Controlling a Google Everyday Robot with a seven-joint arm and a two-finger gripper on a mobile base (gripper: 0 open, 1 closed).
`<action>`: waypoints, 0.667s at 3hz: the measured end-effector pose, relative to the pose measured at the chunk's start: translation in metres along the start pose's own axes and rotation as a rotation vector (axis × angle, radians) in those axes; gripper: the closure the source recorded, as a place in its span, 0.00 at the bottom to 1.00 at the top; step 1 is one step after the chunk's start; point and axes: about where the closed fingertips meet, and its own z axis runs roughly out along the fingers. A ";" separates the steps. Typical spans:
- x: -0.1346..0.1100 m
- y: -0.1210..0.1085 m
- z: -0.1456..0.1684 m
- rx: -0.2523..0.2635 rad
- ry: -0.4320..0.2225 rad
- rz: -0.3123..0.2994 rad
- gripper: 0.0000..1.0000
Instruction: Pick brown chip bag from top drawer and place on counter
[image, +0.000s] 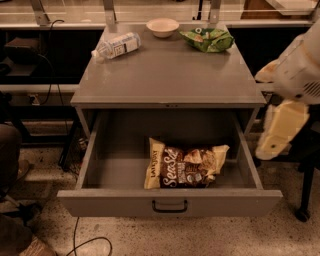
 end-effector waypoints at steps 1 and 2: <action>-0.031 0.015 0.083 -0.060 -0.115 -0.047 0.00; -0.053 0.022 0.132 -0.096 -0.188 -0.070 0.00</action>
Offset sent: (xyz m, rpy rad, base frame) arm 0.0370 0.1149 -0.1665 0.2568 0.0627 0.1914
